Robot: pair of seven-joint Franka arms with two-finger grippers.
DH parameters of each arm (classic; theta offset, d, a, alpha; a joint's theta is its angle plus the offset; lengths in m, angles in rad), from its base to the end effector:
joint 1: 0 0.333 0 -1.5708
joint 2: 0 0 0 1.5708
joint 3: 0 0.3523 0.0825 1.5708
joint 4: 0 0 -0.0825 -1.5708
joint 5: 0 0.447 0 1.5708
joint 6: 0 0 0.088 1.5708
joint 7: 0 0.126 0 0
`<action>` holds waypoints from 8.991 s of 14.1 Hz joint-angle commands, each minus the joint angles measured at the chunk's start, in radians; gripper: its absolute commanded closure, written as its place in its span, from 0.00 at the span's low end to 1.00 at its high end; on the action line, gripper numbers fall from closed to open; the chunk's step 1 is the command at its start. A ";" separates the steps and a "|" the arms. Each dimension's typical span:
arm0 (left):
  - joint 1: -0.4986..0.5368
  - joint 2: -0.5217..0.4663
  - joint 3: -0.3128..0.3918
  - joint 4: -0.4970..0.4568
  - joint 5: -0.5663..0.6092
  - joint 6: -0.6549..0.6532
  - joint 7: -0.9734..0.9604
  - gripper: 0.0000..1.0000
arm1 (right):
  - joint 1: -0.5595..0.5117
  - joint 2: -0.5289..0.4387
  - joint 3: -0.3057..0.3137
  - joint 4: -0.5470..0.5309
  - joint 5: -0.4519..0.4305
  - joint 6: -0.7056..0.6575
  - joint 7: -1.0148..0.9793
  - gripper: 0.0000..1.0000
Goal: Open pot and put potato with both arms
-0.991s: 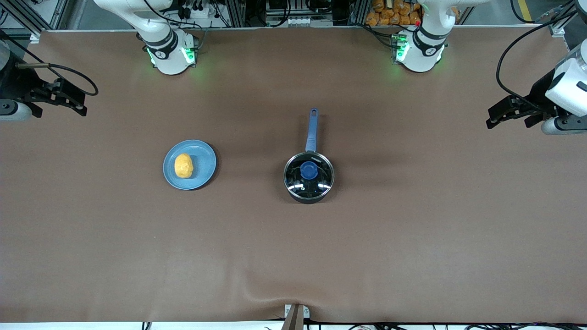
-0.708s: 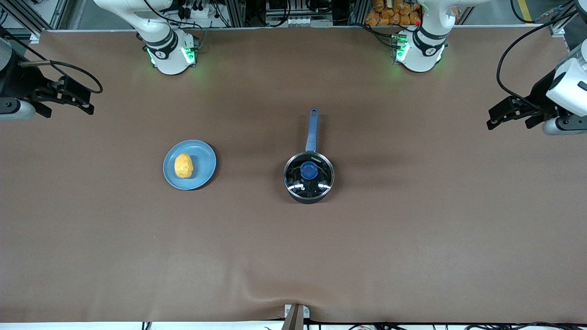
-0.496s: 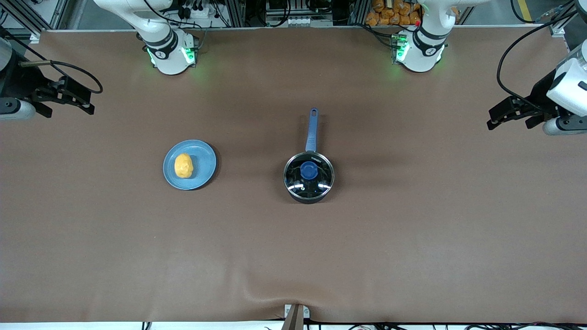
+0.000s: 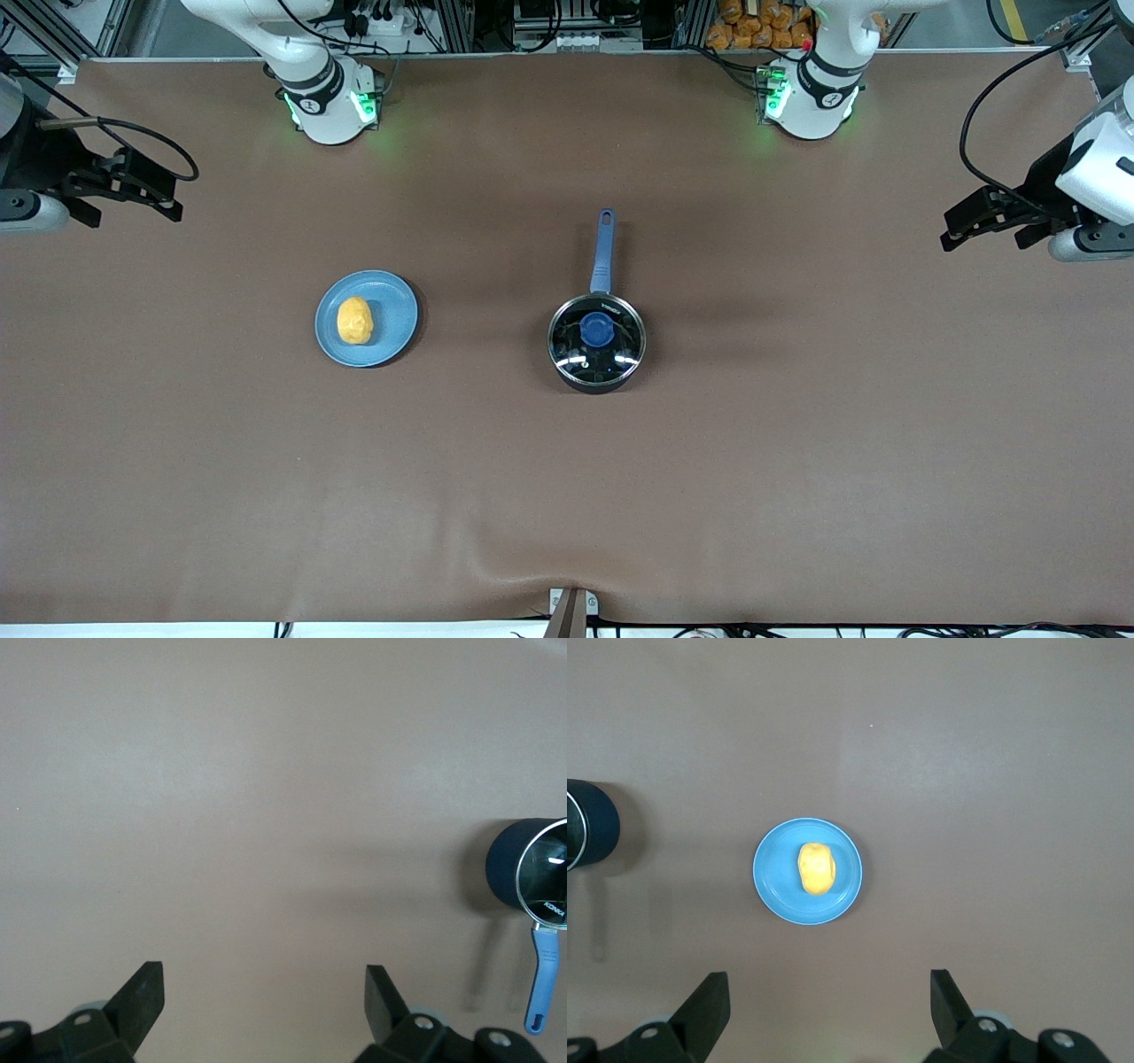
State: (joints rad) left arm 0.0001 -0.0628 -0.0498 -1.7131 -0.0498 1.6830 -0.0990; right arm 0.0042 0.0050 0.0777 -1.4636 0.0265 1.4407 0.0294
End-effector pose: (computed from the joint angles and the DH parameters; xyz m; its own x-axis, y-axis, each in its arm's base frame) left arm 0.6034 -0.0366 0.6135 0.9981 0.0548 0.0277 0.0533 -0.9973 0.0495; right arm 0.6026 0.0530 0.6842 0.9980 0.0559 -0.0286 0.0552 -0.9981 -0.0259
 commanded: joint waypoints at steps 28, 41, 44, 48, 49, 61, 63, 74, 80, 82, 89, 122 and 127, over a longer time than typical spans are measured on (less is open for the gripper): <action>0.009 0.006 -0.004 0.010 -0.025 0.000 -0.001 0.00 | -0.013 0.010 0.007 0.023 0.018 -0.019 -0.005 0.00; -0.201 0.309 -0.193 0.194 -0.070 0.076 -0.575 0.00 | -0.009 0.010 0.007 0.023 0.018 -0.020 -0.005 0.00; -0.301 0.406 -0.191 0.210 -0.059 0.205 -0.704 0.00 | -0.012 0.010 0.007 0.022 0.018 -0.020 -0.005 0.00; -0.419 0.507 -0.180 0.211 0.040 0.351 -0.878 0.00 | -0.012 0.010 0.007 0.022 0.018 -0.020 -0.006 0.00; -0.446 0.532 -0.180 0.219 0.086 0.368 -0.933 0.00 | -0.013 0.010 0.007 0.022 0.018 -0.020 -0.006 0.00; -0.555 0.736 -0.165 0.311 0.212 0.483 -1.030 0.00 | -0.016 0.010 0.005 0.022 0.018 -0.022 -0.016 0.00; -0.559 0.750 -0.165 0.309 0.214 0.485 -1.028 0.00 | -0.016 0.010 0.005 0.022 0.018 -0.022 -0.016 0.00; -0.569 0.778 -0.165 0.303 0.229 0.486 -1.027 0.00 | -0.016 0.010 0.005 0.022 0.018 -0.022 -0.016 0.00; -0.569 0.779 -0.167 0.300 0.229 0.486 -1.027 0.21 | -0.016 0.010 0.007 0.022 0.018 -0.022 -0.016 0.00; -0.569 0.779 -0.167 0.299 0.229 0.485 -1.030 0.35 | -0.016 0.010 0.005 0.022 0.018 -0.022 -0.016 0.00; -0.551 0.684 -0.165 0.308 0.228 0.397 -1.035 0.50 | -0.018 0.012 0.005 0.022 0.018 -0.020 -0.016 0.00; -0.034 0.644 -0.206 -0.126 0.306 0.656 -0.561 0.50 | 0.109 0.296 0.010 -0.702 0.026 0.920 0.040 0.00; 0.000 0.638 -0.206 -0.160 0.323 0.667 -0.510 0.50 | 0.109 0.308 0.010 -0.771 0.026 1.003 0.040 0.00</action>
State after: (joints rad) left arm -0.0147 0.6079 -0.2493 -1.8238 0.2443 2.3358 -0.6174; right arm 0.1113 0.3195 0.0889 -2.1971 0.0396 2.3936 0.0701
